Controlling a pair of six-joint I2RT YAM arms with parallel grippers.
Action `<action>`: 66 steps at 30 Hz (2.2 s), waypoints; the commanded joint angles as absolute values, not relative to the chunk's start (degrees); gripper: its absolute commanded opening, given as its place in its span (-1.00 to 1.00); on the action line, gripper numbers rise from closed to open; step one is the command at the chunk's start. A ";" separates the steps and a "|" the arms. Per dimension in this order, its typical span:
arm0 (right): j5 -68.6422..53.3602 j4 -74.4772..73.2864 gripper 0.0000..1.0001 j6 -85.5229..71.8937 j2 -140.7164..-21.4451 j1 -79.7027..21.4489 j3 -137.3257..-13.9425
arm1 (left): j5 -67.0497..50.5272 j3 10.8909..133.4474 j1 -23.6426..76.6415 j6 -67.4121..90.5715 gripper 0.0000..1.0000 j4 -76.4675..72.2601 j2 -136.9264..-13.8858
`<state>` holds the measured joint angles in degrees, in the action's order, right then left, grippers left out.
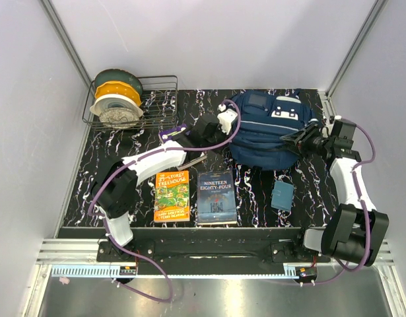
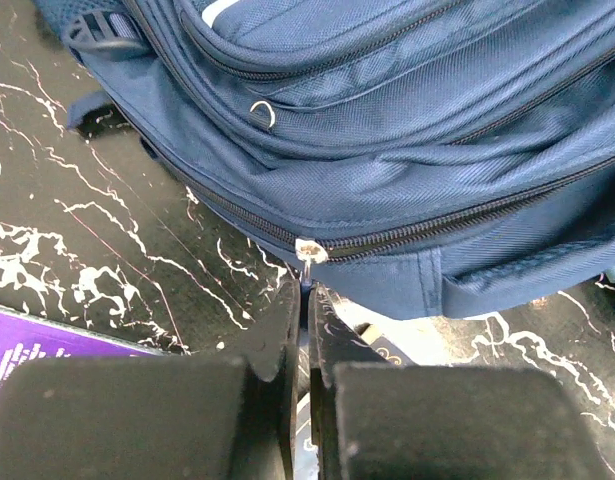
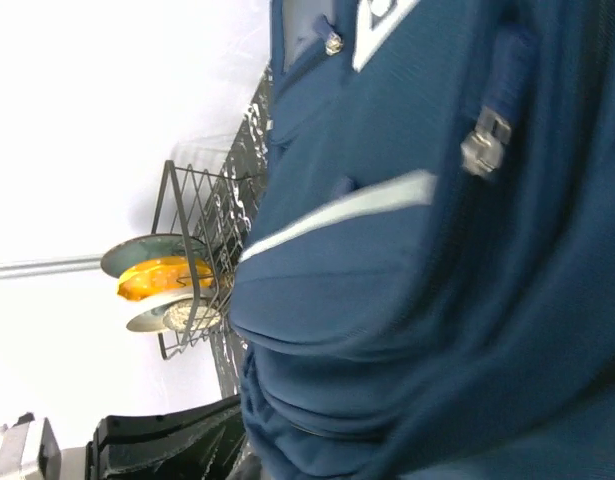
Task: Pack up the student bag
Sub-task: Unzip the student bag at the center of the board.
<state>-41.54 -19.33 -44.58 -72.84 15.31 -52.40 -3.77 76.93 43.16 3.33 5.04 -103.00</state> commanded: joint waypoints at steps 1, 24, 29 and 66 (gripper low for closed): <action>-47.89 -9.97 0.10 -49.09 -71.73 16.44 -51.34 | -5.45 75.41 43.32 5.01 -1.00 3.52 -100.55; -32.61 9.75 0.17 -73.74 -66.18 1.32 -29.71 | -6.68 81.47 53.52 4.13 -1.00 2.90 -103.18; -30.33 8.96 -0.08 -72.60 -67.15 0.26 -29.71 | -7.47 81.47 54.05 3.78 -1.00 2.02 -102.83; -28.56 -15.48 -1.00 -50.97 -61.78 0.35 -54.58 | 0.35 93.17 37.09 5.10 -0.71 6.95 -114.80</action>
